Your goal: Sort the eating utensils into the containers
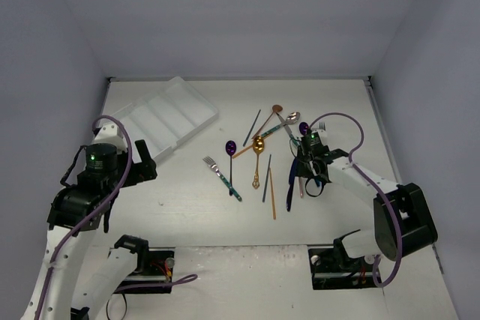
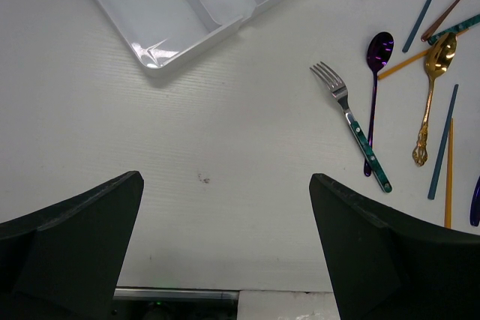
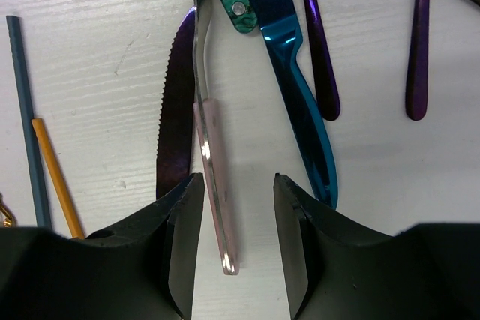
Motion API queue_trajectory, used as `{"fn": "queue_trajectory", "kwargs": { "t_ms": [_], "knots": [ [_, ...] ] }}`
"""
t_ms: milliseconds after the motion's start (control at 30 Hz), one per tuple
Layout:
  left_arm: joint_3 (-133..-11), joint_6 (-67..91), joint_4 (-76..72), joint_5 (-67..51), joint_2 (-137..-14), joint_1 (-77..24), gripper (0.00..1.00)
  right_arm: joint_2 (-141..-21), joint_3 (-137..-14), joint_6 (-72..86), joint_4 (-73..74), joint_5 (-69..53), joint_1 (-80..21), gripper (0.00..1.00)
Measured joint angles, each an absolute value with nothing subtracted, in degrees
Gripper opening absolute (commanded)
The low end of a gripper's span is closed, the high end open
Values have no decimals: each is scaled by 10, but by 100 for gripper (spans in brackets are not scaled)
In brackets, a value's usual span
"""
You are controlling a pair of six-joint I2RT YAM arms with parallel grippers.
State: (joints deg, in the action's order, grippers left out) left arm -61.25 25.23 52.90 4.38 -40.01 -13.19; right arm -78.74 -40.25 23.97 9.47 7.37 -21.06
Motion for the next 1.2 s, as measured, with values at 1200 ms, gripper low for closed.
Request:
{"fn": "queue_trajectory", "kwargs": {
  "t_ms": [1200],
  "knots": [
    [-663,389,479,-57,-419,-141,94,-654,-513,201,105,-69,-248,0]
  ]
}}
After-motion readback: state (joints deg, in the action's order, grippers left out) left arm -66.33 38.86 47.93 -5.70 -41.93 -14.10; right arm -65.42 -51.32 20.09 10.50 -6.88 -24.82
